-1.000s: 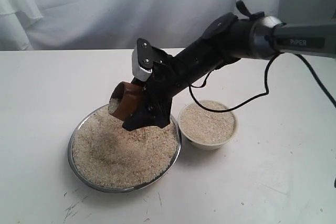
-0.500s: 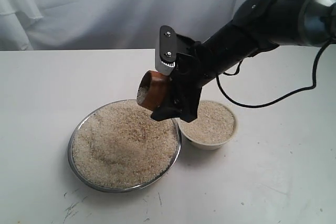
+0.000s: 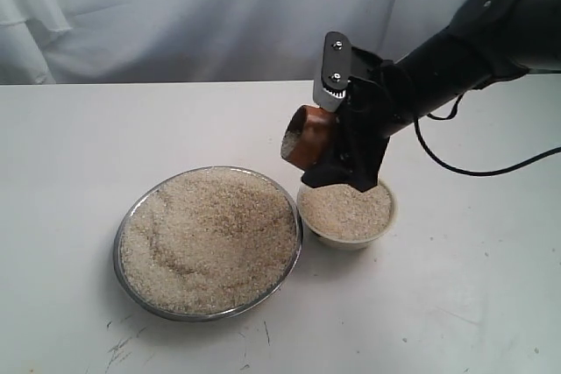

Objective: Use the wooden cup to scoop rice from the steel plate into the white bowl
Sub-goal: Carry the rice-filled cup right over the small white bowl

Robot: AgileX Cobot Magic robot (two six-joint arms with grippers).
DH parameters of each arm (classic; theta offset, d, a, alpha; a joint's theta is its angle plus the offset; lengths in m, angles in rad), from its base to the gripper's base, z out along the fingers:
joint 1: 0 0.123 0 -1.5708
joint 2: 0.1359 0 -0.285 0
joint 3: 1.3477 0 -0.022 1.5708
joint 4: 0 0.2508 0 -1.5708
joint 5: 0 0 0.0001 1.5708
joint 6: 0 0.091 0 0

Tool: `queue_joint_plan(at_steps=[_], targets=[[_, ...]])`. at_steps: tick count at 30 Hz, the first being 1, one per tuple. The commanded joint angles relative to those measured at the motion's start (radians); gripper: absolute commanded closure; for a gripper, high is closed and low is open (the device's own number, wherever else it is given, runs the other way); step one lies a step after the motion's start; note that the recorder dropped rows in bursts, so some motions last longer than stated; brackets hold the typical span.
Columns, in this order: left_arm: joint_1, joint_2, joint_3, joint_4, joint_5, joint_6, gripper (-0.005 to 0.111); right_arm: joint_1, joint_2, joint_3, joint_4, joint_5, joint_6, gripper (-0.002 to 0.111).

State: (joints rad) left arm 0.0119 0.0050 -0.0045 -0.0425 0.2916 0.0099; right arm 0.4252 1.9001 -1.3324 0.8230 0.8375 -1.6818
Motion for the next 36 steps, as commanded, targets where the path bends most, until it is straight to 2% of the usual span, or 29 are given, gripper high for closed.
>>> queue_joint_plan(at_steps=[1,16,31,36], targets=[[-0.002,-0.005,0.005,-0.001,-0.006,-0.001,0.107,-0.036,-0.015,0.003,0.008,0.061,-0.055,0.108],[-0.002,-0.005,0.005,-0.001,-0.006,0.001,0.107,-0.198,-0.015,0.003,-0.052,0.091,-0.089,0.108],[-0.002,-0.005,0.005,-0.001,-0.006,-0.001,0.107,-0.201,-0.013,0.073,-0.143,0.071,-0.097,0.108],[-0.002,-0.005,0.005,-0.001,-0.006,-0.001,0.107,-0.173,-0.013,0.072,-0.146,0.051,-0.091,0.108]])
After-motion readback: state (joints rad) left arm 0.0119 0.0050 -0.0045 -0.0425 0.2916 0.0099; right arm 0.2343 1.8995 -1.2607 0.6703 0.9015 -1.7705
